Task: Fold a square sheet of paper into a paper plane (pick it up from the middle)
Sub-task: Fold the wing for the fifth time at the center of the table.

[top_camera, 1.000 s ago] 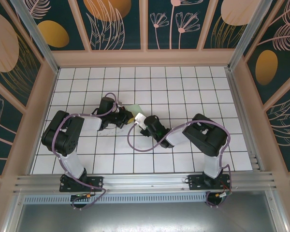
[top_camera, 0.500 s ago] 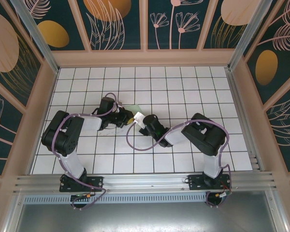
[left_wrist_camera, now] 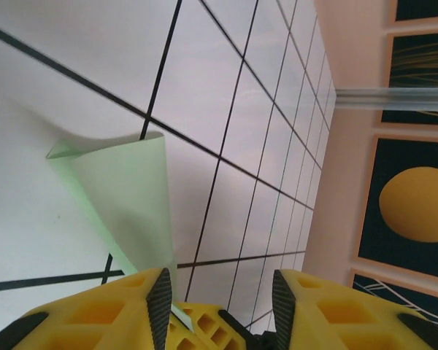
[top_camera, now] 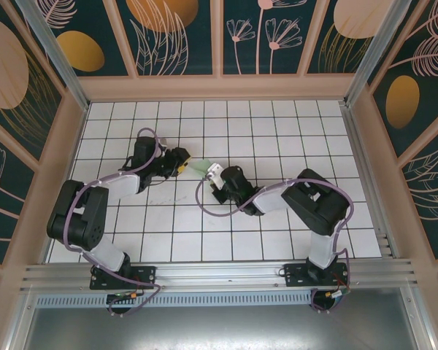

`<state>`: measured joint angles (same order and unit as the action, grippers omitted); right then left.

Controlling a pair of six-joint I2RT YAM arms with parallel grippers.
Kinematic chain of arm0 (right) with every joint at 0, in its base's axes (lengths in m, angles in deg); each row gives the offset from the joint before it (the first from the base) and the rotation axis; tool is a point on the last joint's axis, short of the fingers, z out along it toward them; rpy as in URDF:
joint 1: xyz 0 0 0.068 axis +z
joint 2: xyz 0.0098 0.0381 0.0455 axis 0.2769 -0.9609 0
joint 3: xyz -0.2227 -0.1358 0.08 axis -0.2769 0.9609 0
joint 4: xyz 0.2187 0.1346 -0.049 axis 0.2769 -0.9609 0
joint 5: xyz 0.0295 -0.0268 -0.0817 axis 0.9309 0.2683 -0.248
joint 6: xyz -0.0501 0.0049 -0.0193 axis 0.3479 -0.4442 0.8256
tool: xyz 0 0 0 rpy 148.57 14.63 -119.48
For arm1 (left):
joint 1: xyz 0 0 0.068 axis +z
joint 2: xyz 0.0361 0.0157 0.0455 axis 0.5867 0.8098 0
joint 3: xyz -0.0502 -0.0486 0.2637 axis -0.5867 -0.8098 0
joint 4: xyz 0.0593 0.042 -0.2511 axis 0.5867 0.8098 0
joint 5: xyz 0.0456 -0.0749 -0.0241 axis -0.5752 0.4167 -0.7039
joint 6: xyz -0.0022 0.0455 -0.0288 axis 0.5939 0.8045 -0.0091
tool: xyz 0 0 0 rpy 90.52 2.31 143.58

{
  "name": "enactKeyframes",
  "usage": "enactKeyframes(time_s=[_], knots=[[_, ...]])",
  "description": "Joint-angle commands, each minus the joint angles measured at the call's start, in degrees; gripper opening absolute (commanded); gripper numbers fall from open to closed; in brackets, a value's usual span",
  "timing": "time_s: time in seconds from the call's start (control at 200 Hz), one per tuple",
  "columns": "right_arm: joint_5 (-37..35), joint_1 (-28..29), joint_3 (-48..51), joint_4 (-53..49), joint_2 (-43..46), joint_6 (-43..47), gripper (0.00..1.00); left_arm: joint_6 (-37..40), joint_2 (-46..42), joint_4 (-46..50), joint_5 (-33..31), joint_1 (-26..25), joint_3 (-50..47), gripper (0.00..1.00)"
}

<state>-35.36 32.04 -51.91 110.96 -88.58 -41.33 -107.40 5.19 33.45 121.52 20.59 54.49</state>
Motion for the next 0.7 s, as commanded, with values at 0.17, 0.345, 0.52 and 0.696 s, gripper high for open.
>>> enactKeyframes(time_s=[0.17, 0.345, 0.52, 0.696], knots=[[13.8, -3.3, -4.6, -6.3, 1.7, -13.3, 0.00, 0.3, -2.8, -8.3, -0.2, 0.1, -7.7, 0.47], [20.8, -5.7, -4.3, -4.6, 1.6, -20.7, 0.00, -0.5, -2.4, -13.6, 2.2, 0.1, -11.1, 0.50], [26.7, -8.2, -4.0, -2.6, 1.2, -28.4, 0.00, -0.9, -1.7, -17.5, 3.9, -0.4, -13.1, 0.57], [31.4, -9.4, -3.6, -0.1, 0.0, -34.4, 0.00, 0.7, 0.7, -19.2, 6.4, -2.1, -11.8, 0.65]])
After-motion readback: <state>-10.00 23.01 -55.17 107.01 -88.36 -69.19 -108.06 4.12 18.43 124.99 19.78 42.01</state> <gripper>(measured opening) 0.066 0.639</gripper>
